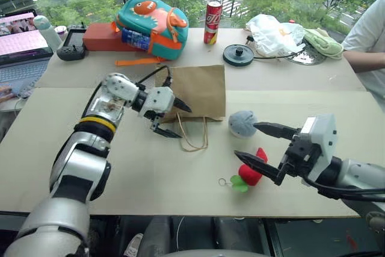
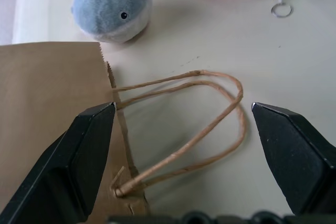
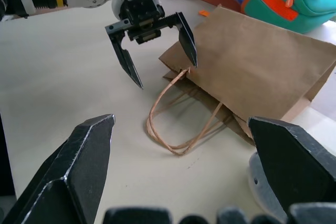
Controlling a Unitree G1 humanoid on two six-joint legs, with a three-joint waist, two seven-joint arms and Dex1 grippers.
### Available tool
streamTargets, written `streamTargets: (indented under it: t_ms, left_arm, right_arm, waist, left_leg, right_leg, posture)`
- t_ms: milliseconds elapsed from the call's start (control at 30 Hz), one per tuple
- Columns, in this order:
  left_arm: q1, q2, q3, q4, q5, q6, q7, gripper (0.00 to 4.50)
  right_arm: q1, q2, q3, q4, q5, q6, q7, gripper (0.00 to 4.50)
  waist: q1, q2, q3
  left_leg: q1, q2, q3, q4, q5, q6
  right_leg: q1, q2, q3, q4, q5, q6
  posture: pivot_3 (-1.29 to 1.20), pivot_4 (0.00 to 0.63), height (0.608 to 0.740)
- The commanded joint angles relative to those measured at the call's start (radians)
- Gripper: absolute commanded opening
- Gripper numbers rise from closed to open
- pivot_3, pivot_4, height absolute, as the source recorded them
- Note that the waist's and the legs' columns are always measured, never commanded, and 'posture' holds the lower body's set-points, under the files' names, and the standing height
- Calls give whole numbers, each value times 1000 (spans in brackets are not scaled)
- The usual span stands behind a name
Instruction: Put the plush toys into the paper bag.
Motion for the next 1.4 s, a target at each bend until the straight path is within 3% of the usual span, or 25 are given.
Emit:
streamTargets:
  t_ms: [33, 333, 733, 833, 1200, 1400]
  left_arm:
    - [-74, -18, 8, 120, 68, -152, -5, 4472]
    - [-143, -35, 7, 254, 218, -303, 111, 4472]
    - [-137, -46, -33, 274, 408, -418, 387, 4472]
    - [-138, -46, -44, 276, 438, -441, 433, 3762]
    - [-136, -53, 4, 283, 398, -428, 399, 207]
    - [-137, -84, 104, 275, 295, -287, 364, 58]
  right_arm:
    - [23, 6, -21, -63, 29, 4, -45, 4500]
    - [57, 9, -22, -88, 31, -11, -92, 4500]
    - [63, 3, -25, -96, 43, -14, -110, 4500]
    - [60, 0, -26, -92, 46, -15, -110, 4500]
    - [41, -9, -7, -72, 28, -21, -97, 4500]
    - [19, -6, 18, -61, 15, -20, -90, 4500]
  waist:
    - [-2, 0, 0]
    - [0, 0, 0]
    - [1, 0, 0]
    - [0, 0, 0]
    - [1, 0, 0]
    - [1, 0, 0]
  left_leg:
    - [0, 0, 0, 0, 0, 0]
    - [0, 0, -1, 1, 0, 0]
    - [0, -1, -2, 1, 0, 0]
    - [0, -1, -2, 1, 0, 0]
    - [0, -1, -2, 1, 0, 0]
    - [0, -1, -2, 1, 0, 0]
  right_leg:
    - [0, 0, 0, 0, 0, 0]
    - [0, 0, 0, 0, 0, 0]
    - [1, 0, -1, 1, 0, 1]
    - [1, 0, -1, 1, 0, 1]
    - [1, 0, -1, 1, 0, 1]
    - [1, 0, -1, 1, 0, 1]
  posture:
    - [0, 150, 739]
    - [0, 150, 739]
    - [0, 150, 739]
    - [0, 150, 739]
    - [0, 150, 739]
    - [0, 150, 739]
